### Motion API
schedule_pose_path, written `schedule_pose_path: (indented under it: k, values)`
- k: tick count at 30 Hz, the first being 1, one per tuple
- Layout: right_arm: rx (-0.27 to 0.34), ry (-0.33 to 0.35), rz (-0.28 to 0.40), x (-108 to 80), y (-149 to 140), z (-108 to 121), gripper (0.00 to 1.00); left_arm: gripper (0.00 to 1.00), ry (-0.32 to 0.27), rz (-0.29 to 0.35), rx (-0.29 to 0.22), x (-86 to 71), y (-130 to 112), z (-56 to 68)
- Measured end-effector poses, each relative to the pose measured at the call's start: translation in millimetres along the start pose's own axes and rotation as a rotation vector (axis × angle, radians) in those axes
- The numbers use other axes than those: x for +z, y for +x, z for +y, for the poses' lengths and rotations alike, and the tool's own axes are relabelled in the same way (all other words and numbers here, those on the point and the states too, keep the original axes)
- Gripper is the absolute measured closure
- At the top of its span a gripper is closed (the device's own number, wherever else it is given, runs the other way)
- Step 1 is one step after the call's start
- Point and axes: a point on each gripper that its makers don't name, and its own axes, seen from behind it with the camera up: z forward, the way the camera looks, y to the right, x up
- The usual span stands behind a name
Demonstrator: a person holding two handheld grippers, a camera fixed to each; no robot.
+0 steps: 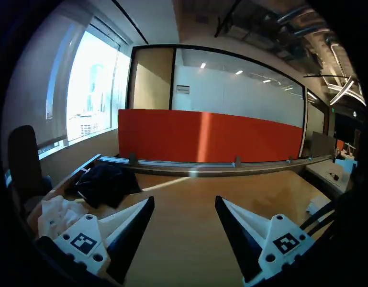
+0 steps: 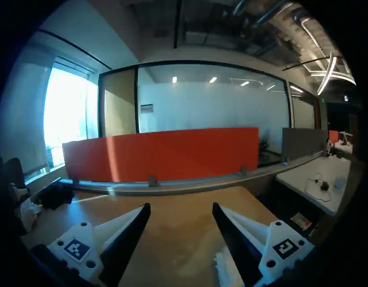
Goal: Fold towel
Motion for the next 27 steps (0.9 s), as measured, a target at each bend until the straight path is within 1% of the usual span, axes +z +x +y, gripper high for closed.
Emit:
schedule_pose_path:
  k: [6,9,12,18,24,27]
  values:
    - [0.008,0.045,0.022,5.0,7.1,-33.7,0.0,0.06,-0.002,0.049,-0.012,-1.5,12.3,-2.6]
    - [0.006,0.064,0.03,6.6,10.9,-47.0,0.0,0.06,-0.004,0.062,-0.014,-2.6,15.2,-3.9]
    - [-0.001,0.073,0.032,9.1,12.8,-54.6,0.0,0.06,-0.001,0.072,-0.005,-4.5,17.7,-6.8]
    - [-0.021,0.093,0.019,10.6,11.2,-67.7,0.0,0.06,-0.005,0.088,0.004,-7.6,18.9,-8.0]
    - [-0.022,0.106,0.013,10.2,13.6,-78.0,0.0,0.06,-0.011,0.098,0.011,-8.8,16.3,-10.8]
    - [-0.018,0.118,0.015,9.4,12.5,-84.9,0.0,0.06,-0.011,0.103,0.016,-9.2,10.8,-12.4]
